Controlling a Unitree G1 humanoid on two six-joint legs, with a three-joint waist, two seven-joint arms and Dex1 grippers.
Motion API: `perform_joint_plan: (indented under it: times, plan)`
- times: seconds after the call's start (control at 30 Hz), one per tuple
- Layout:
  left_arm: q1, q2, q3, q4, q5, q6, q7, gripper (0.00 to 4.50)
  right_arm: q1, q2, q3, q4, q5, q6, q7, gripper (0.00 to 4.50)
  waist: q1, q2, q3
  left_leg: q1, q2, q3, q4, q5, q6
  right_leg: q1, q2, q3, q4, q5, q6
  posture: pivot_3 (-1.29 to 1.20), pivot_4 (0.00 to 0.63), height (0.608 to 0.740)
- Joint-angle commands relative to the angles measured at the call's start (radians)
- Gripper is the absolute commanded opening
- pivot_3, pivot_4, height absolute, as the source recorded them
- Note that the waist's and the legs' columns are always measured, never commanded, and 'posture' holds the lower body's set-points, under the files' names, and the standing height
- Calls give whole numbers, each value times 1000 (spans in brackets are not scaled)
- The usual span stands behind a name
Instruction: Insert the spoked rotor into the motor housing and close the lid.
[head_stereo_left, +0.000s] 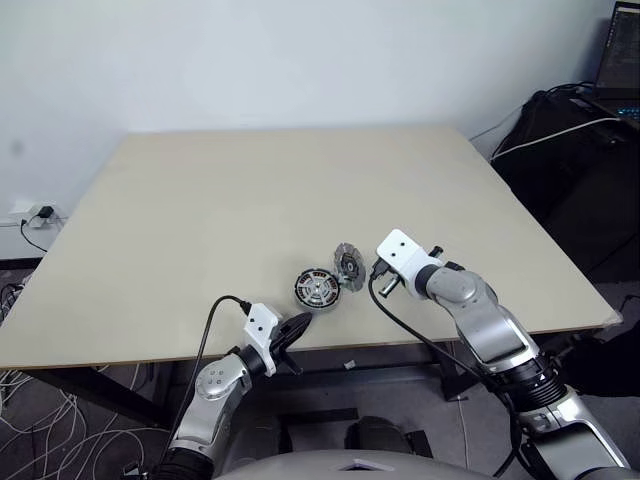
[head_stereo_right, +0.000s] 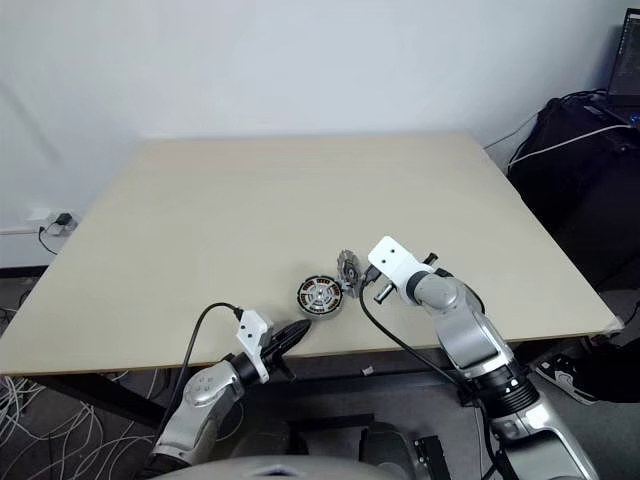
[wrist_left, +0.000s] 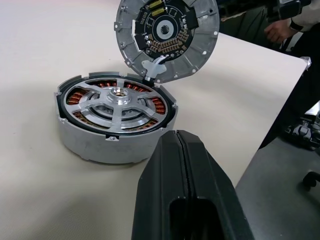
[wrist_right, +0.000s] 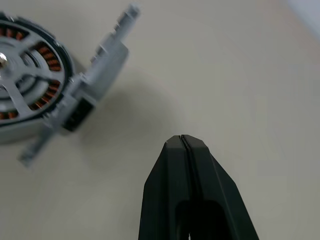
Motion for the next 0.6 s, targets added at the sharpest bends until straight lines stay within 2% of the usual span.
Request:
perform_joint_plan:
  times: [0.03,0.6]
  plan:
    - [-7,-4,-7,-25,-11,-6,-11,0,-7,36,-14,-20,7,6,-4,14,0,0,0,0,0,0,0,0,0,0,0,0,0,0,0,0,0,740]
    - [-11,-13,15,21,-16,-9,-19,0,-118,253,73,123,-21,10,-25,14,-1,0,0,1,1,0,0,0,-1,1,2,0,1,0,0,0,0,740]
